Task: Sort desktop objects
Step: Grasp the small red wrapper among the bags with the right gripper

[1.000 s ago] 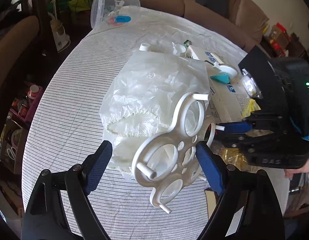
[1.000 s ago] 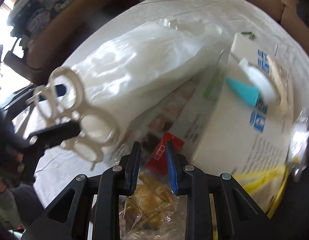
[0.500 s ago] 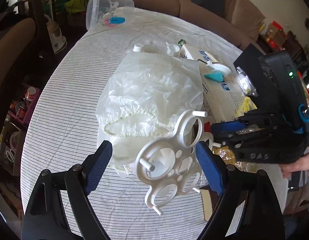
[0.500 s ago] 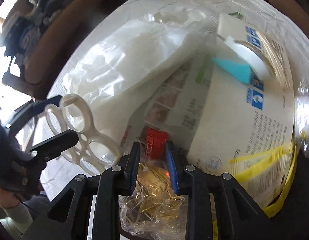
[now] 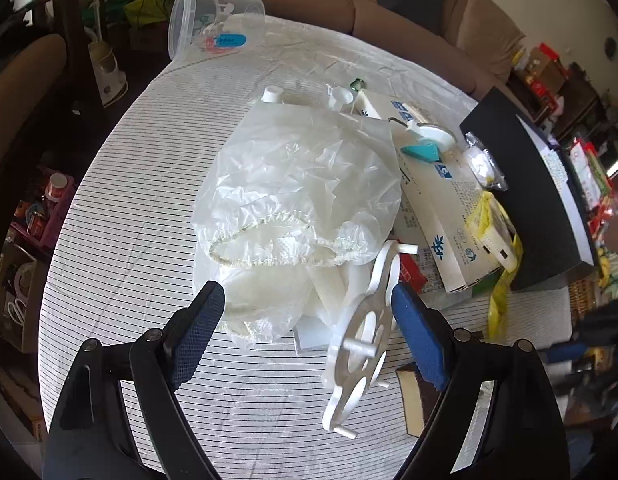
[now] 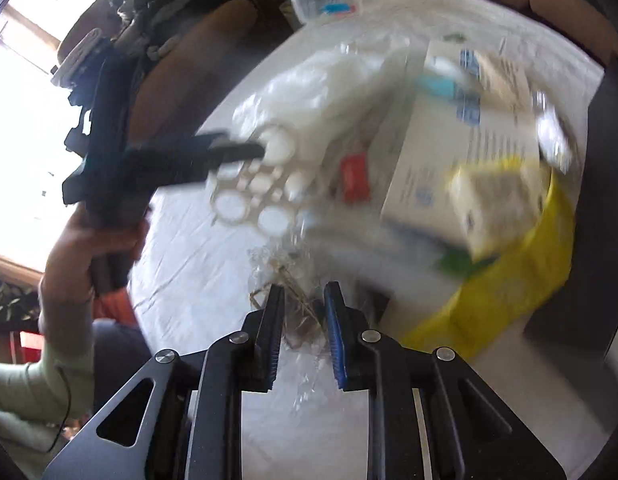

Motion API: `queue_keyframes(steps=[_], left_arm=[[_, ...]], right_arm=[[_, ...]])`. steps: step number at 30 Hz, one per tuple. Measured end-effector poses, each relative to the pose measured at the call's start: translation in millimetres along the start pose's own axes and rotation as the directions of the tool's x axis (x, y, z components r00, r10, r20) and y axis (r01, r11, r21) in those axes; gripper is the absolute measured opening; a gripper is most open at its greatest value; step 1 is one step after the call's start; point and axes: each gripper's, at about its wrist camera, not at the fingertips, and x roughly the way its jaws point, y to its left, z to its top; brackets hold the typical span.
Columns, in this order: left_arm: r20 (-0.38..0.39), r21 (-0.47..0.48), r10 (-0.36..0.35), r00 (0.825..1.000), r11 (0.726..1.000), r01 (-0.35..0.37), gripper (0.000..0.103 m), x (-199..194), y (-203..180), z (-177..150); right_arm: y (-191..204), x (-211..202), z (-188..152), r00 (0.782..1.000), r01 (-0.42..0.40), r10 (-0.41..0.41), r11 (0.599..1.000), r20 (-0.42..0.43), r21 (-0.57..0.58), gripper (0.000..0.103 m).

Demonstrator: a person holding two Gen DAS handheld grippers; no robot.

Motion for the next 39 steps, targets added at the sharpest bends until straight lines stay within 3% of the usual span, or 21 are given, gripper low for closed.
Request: queue_keyframes(steps=[1,3,6,9,12,16,19,20,21,28,31,36,39], left_arm=[[-0.001,0.000,0.000,1.000,1.000,0.000,0.084,0.2,-0.8,-0.3],[-0.001,-0.001,-0.001,1.000,1.000,0.001,0.084,0.1,-1.7,-1.0],[-0.001,0.003,0.004,1.000,1.000,-0.004,0.084,-0.6,-2.8,-1.5],[0.002,0.005,0.011,1.000,1.000,-0.011,0.084,-2.5,-2.3,-1.4],[0.002,0.003,0.010,1.000,1.000,-0.010,0.084,-3.1,-1.4,-0.9],[-0.001,0.006,0.007,1.000,1.000,-0.007,0.084,-2.8,-0.7,-0.3],[-0.003,0.004,0.003,1.000,1.000,-0.003,0.084,-3.5,1.6,0.1],[-0.002,0.003,0.001,1.000,1.000,-0.001,0.084,-4.2,2.8,0.1],[-0.001,0.003,0.000,1.000,1.000,0.000,0.084,-4.9,3.6,0.2],[0.000,0.004,-0.016,1.000,1.000,0.016,0.084,-6.2,2.8,-1.4],[-0.009,0.012,-0.018,1.000,1.000,0.018,0.084,-3.1,-1.7,-3.2],[-0.009,0.010,-0.020,1.000,1.000,0.020,0.084,-4.9,-0.2,-5.1],[0.000,-0.015,-0.021,1.000,1.000,0.021,0.084,-7.5,8.4,-2.9]], right_arm=[[3.1,1.3,-10.9,1.000,0.008,-0.008,1.000,-0.023,-0.001,0.028],[12.4,-1.9,-21.9,0.999,0.031,-0.031,1.000,-0.017,0.006,0.032],[20.9,-10.9,9.1,0.996,0.043,-0.044,0.999,0.075,0.011,0.033],[18.5,-22.8,48.1,0.979,0.075,-0.074,0.997,0.190,-0.001,0.046],[23.5,-7.8,90.4,0.950,0.211,-0.197,0.977,0.242,-0.034,0.050],[11.0,42.4,130.8,0.926,0.351,-0.329,0.931,0.187,-0.099,0.046],[4.2,93.7,142.2,0.915,0.403,-0.394,0.896,0.087,-0.188,0.023],[3.6,100.6,139.1,0.917,0.400,-0.394,0.897,0.069,-0.188,0.023],[2.7,105.0,136.4,0.913,0.407,-0.404,0.909,0.054,-0.089,0.023],[14.2,87.7,104.3,0.955,0.295,-0.293,0.954,0.043,-0.050,0.023],[12.8,91.9,114.4,0.925,0.381,-0.380,0.922,0.027,-0.077,0.023],[-6.4,124.1,141.4,0.906,0.402,-0.409,0.912,-0.112,-0.080,0.023],[-6.3,129.9,147.7,0.892,0.414,-0.430,0.901,-0.137,-0.129,0.023]])
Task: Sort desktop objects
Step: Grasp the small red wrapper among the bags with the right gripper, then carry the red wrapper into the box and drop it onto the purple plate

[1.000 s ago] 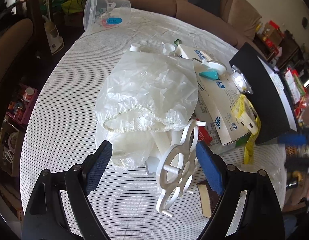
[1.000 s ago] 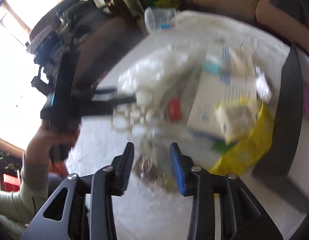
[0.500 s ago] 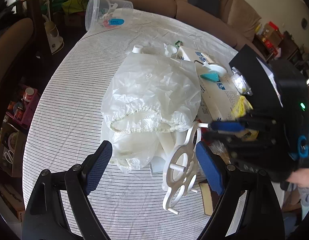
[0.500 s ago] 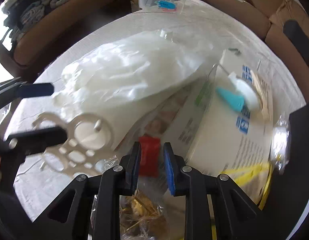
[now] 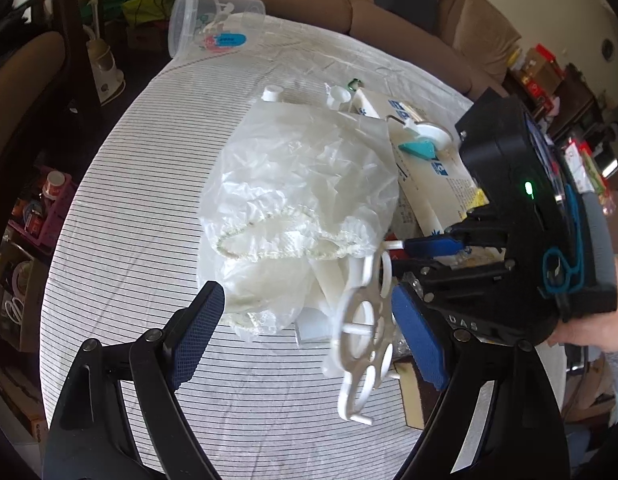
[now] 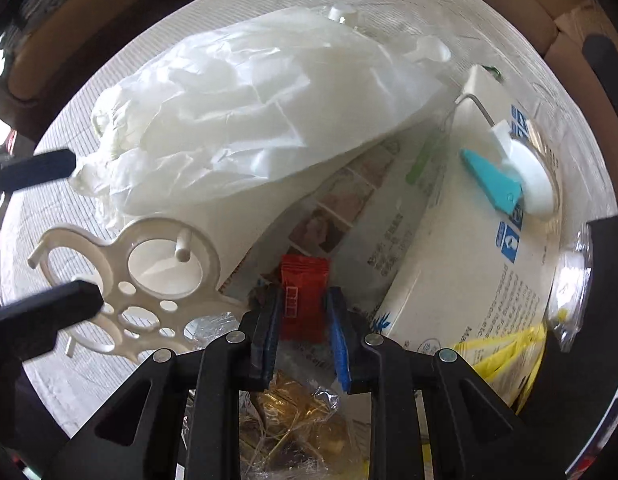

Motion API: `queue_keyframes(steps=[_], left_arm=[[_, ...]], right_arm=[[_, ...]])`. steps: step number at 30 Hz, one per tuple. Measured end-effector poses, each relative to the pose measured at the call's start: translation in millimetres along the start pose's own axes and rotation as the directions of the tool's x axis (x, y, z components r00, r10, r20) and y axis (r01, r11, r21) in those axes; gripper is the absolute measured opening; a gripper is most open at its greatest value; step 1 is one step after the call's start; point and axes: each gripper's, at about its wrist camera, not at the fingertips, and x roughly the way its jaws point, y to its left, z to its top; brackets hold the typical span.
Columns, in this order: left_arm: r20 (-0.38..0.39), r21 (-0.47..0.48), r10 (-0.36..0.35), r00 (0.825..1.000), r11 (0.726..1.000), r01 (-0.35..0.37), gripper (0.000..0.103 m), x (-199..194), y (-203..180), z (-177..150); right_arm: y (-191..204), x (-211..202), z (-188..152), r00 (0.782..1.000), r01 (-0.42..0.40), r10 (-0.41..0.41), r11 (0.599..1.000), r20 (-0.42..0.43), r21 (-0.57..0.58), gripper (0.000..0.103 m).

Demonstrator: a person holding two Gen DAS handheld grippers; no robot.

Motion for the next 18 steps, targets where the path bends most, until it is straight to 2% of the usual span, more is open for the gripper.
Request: queue_keyframes(steps=[4,6,8,10,12,15,18], left_arm=[[0.015,-0.023,-0.029,0.999,0.999,0.030,0.084,-3.5,2.3,2.8],[0.020,-0.022,-0.043,0.999,0.999,0.043,0.084,-5.9,0.6,2.4],[0.024,-0.022,-0.044,0.999,0.999,0.044,0.084,-7.3,0.5,2.0],[0.033,-0.042,-0.070,0.997,0.997,0.071,0.084,-9.1,3.3,2.6],[0.056,-0.068,-0.116,0.992,0.991,0.119,0.084,-12.9,6.2,4.3],[0.107,-0.087,-0.202,0.974,0.973,0.212,0.084,-22.4,3.9,7.6],[0.167,-0.023,-0.320,0.932,0.944,0.328,0.084,-34.9,-12.5,13.6]], right_arm=[[1.6,-1.5,-2.0,0.999,0.035,-0.034,0.999,0.028,-0.036,0.018],[-3.2,-8.2,-6.2,0.994,0.065,-0.063,0.998,0.084,-0.018,0.018],[-13.1,-19.2,-11.9,0.989,0.037,-0.041,0.999,0.145,0.029,0.018],[-27.2,-37.4,-19.5,0.976,-0.030,0.009,0.995,0.220,0.090,0.018],[-39.5,-58.6,-25.7,0.954,-0.097,0.055,0.986,0.296,0.132,0.018],[-51.2,-96.8,-31.9,0.901,-0.247,0.155,0.951,0.404,0.186,0.018],[-65.2,-127.4,-42.4,0.835,-0.409,0.262,0.884,0.485,0.227,0.018]])
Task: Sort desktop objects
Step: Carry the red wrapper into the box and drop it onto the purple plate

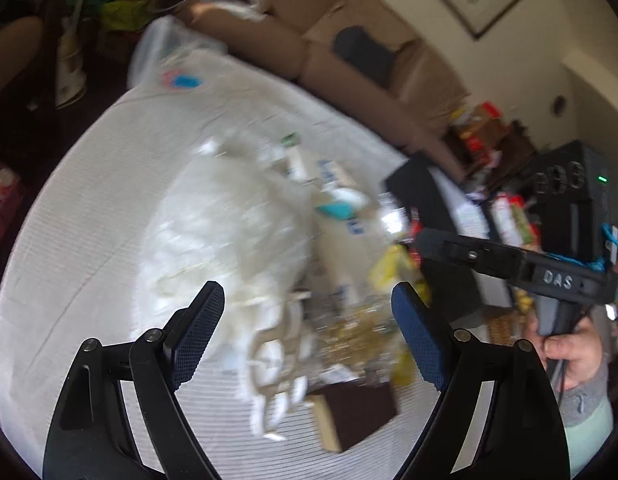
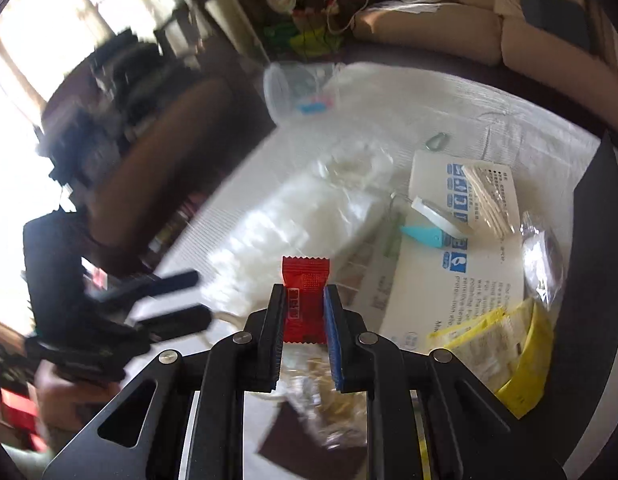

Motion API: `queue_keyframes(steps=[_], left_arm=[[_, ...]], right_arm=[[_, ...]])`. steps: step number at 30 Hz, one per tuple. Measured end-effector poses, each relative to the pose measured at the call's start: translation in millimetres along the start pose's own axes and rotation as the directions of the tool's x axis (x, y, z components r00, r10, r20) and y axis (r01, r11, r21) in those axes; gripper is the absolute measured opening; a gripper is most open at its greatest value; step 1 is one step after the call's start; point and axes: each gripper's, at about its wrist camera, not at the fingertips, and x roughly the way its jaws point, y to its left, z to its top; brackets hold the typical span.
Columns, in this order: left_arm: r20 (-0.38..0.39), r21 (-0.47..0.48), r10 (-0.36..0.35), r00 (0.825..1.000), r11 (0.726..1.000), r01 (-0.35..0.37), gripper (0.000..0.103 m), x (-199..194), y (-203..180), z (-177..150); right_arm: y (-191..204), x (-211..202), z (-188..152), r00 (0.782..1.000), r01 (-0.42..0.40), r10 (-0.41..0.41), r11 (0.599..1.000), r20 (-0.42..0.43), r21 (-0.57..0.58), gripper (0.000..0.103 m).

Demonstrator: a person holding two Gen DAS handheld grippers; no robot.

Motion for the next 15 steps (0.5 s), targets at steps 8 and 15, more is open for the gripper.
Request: queue_keyframes(steps=[8,15], left_arm=[[0.054,0.136,-0.160,0.986,0.979,0.152,0.084,1.5,-55.4,8.4],[0.032,0.180,-0.150,0.988,0.973,0.142,0.084,20.3,-78.9,1.8]], right_arm=[[14.5,-72.7,-2.6,0.995,-0.081,0.077,0.995,0.070,0.059,0.018],[-64.3,-137.0,0.1,0.985,0.068,-0.091,0.986,0.146,0.154,0.018]])
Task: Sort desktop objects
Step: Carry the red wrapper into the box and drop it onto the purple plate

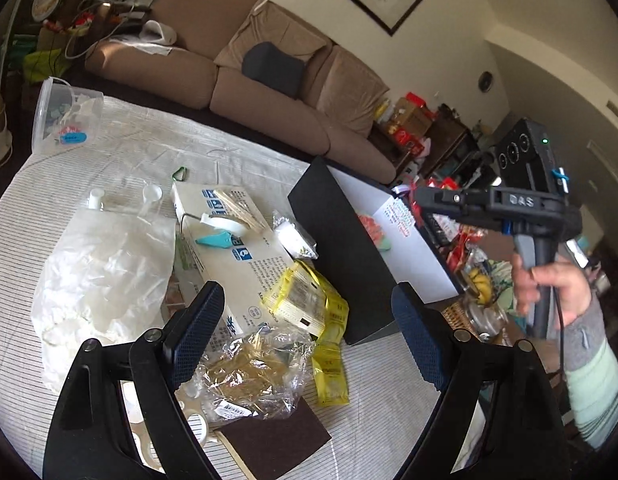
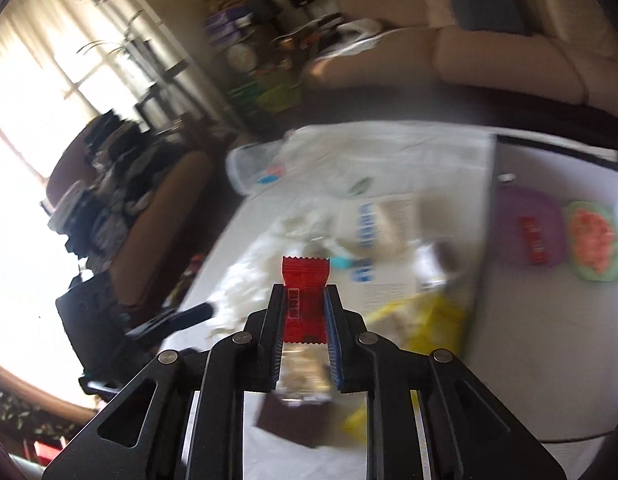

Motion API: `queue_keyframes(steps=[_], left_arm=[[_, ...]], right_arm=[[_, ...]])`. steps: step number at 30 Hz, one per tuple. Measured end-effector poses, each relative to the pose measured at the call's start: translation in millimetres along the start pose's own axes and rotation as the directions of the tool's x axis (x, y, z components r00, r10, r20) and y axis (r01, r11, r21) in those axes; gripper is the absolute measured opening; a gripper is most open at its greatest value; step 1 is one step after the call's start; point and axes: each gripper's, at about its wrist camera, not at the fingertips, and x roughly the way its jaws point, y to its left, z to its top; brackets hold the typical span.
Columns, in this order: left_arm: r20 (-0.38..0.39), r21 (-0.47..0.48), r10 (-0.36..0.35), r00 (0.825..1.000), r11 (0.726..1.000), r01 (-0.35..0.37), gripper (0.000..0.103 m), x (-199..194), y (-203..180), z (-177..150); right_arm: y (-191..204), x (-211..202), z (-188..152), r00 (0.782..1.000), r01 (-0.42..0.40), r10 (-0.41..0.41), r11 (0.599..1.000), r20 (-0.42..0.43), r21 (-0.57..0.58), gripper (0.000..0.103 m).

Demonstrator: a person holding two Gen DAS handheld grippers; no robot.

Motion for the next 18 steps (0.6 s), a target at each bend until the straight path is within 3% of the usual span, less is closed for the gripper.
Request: queue_keyframes(steps=[5,7,12,15,18], left_arm=[[-0.024,0.011,0.032,0.999,0.999,-0.032,0.084,16.8,-3.7,-4.3],[-0.023,0.016,0.040,0.999,0.999,-0.040,0.084,20.2,-4.3,-4.9],[0.008,0.011,0.031,0.999,0.999,-0.031,0.085,22.7,-1.3,-1.3],[0.017,-0.004,0.027,0.999,1.000,-0.027,0.085,25.3,5.2,0.8],[-0.011,-0.019,0.063,0.998,0.998,-0.063,0.084,32.9,13.5,-0.4]], right_arm=[[-97.1,-2.0,27.6,0.975,0.220,-0.220,0.971,-0.005,0.094,0.018],[-135.1,12.9,38.3,0.962,0.271,-0.269,0.954,-0.036,0.129,0.018],[-192.3,58.0,55.9,0.936,0.347,-0.330,0.923,-0.122,0.164,0.018],[-211.0,92.0,60.2,0.946,0.308,-0.277,0.929,-0.167,0.205,0.019],[-218.5,119.1,61.1,0.935,0.325,-0.285,0.928,-0.212,0.184,0.021]])
